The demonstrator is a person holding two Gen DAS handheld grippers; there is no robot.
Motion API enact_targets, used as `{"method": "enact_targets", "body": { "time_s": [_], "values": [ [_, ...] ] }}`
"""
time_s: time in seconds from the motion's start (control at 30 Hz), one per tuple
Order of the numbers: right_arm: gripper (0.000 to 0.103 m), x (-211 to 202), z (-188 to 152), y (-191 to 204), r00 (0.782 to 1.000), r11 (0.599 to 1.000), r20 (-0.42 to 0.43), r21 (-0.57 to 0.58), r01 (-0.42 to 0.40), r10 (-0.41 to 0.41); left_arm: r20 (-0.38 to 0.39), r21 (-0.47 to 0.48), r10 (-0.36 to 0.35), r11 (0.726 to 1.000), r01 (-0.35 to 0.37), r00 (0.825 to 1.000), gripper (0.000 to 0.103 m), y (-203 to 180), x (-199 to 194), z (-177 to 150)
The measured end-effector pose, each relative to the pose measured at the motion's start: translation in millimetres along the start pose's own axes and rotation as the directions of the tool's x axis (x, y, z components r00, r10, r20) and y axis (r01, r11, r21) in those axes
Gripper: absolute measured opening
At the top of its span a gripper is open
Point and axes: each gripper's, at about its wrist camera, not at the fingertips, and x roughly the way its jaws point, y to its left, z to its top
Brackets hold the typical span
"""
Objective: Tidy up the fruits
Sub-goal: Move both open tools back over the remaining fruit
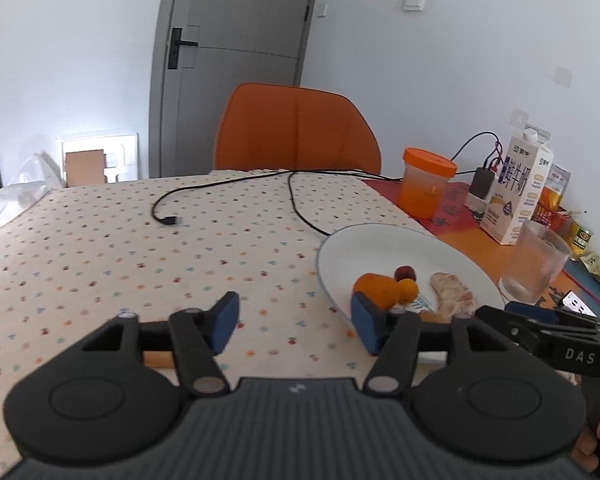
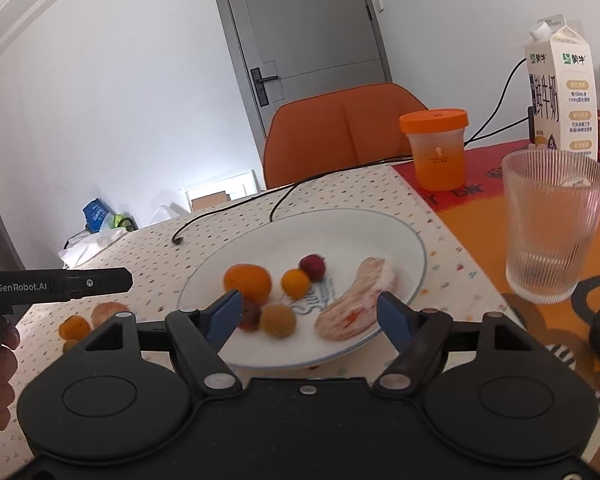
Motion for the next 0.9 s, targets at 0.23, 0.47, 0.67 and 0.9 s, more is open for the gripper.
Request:
{"method": "enact_targets", "body": {
  "time_s": [0.23,0.47,0.67,0.9],
  "values": [
    [0.086,-6.6,-6.6,15.9,1.000,1.000,-0.004,0.005,-0.016,0.016,0.026,-0.015,0.040,0.999,-0.039,0.999,0.085,18.0,-21.1,-7.3],
    [0.099,-9.1,-11.8,32.1,0.999,0.999,-0.001,0.003,-0.033,0.033,0.014,-0.055,0.074,0.996,-0.073,0.997,0.095,42.4,-34.4,-14.7],
    [0.103,-9.2,-13.8,39.8,0.999,0.999,-0.003,0.011,-0.038,0.038,0.009,-0.069,0.082,0.994,-0.081,0.997,0.098,56.6,-43.7,-19.9],
    [0.103,-9.6,-16.3,55.8,0.998,0.998,-0.002,-0.001,-0.058,0.058,0.011,-0.073,0.095,0.993,-0.094,0.995,0.099,69.8,-53.7,-25.3]
  ]
}}
